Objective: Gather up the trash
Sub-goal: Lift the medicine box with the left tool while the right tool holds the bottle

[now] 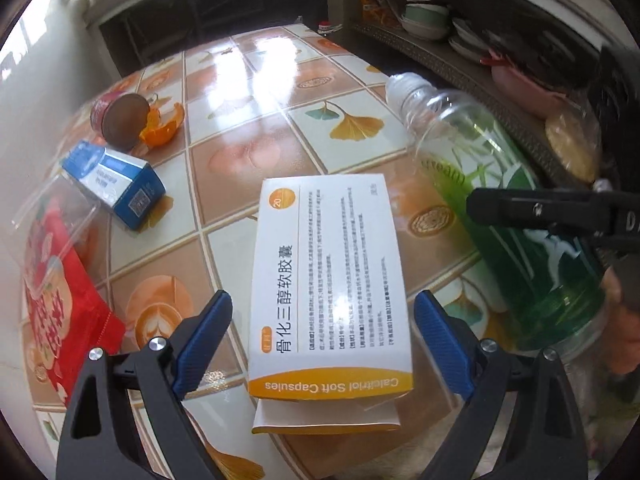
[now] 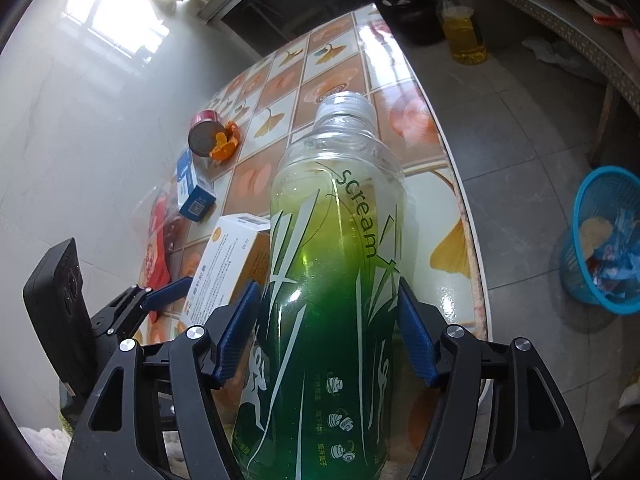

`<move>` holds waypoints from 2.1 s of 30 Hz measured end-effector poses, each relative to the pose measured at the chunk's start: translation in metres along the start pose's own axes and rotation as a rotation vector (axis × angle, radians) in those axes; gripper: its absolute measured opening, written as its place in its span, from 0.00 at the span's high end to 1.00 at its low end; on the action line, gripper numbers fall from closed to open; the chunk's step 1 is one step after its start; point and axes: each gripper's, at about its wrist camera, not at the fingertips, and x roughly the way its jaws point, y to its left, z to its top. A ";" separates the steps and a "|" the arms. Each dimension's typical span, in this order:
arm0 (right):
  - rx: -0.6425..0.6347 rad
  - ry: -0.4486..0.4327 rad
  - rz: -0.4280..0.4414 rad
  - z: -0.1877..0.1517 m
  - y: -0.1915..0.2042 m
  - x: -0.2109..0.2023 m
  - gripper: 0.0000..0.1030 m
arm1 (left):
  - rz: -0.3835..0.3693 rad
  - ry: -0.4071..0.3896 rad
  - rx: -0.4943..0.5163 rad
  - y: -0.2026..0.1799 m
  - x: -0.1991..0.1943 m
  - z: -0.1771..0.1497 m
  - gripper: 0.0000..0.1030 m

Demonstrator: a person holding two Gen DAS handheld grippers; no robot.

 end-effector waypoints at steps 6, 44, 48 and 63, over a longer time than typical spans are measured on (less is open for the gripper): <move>-0.040 0.022 -0.040 0.000 0.006 0.003 0.36 | 0.002 0.010 -0.005 -0.004 0.008 -0.005 0.22; -0.001 0.009 -0.035 0.004 0.009 -0.002 0.42 | 0.007 -0.054 -0.043 0.003 -0.002 -0.011 0.32; -0.004 0.010 -0.034 0.005 0.009 -0.003 0.42 | 0.013 -0.060 -0.043 0.002 -0.004 -0.012 0.32; -0.001 0.009 -0.034 0.006 0.010 -0.001 0.42 | 0.015 -0.061 -0.041 0.003 -0.004 -0.012 0.32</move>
